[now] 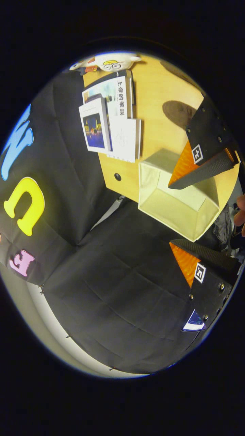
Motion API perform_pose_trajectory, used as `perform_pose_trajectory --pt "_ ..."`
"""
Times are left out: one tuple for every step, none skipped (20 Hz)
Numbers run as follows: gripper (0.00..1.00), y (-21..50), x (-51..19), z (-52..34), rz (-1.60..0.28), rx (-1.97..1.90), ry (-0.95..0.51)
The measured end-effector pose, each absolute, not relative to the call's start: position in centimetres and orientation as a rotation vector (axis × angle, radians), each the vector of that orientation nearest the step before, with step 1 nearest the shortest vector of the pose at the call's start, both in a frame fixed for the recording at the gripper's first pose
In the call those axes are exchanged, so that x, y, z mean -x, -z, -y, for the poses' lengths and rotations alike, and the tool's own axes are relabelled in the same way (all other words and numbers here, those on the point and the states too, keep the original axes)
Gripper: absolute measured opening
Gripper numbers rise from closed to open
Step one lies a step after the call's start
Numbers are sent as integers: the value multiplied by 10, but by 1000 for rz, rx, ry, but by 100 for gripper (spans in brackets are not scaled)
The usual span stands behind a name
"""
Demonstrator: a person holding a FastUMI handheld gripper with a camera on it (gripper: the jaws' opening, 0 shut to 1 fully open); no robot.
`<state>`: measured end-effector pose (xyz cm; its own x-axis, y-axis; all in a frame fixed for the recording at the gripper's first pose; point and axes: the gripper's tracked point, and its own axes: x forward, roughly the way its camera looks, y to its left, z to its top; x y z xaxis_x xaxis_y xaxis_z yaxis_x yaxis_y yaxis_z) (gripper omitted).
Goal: Open the storage box then place both shoes into the box .Put the left shoe in first, then the right shoe, with the right side of both shoes facing outward in a uniform manner.
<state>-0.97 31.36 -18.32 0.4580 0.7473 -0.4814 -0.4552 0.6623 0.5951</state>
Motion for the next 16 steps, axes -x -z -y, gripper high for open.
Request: perform_pose_trajectory --pt "90 188 11 -301 -799 -413 -741" --pt "90 191 13 -287 -802 -414 -714" --pt "90 198 12 -274 -805 -410 -683" --pt "90 205 12 -261 -806 -405 -652" --pt "90 212 10 -248 -809 -398 -618" --pt "90 220 11 -232 -814 -387 -587" --pt "90 229 10 -219 -817 -365 -554" --pt "90 241 9 -206 -823 -335 -520" --pt "90 252 9 -193 -834 -310 -488" --pt "90 263 11 -183 -847 -290 -464" --pt "90 273 13 -174 -862 -265 -440" --pt "90 284 16 -165 -878 -238 -420" --pt "90 295 19 -157 -894 -206 -404" --pt "90 307 21 -151 -910 -171 -389" --pt "90 317 23 -145 -925 -137 -374" --pt "90 326 26 -142 -940 -112 -367"
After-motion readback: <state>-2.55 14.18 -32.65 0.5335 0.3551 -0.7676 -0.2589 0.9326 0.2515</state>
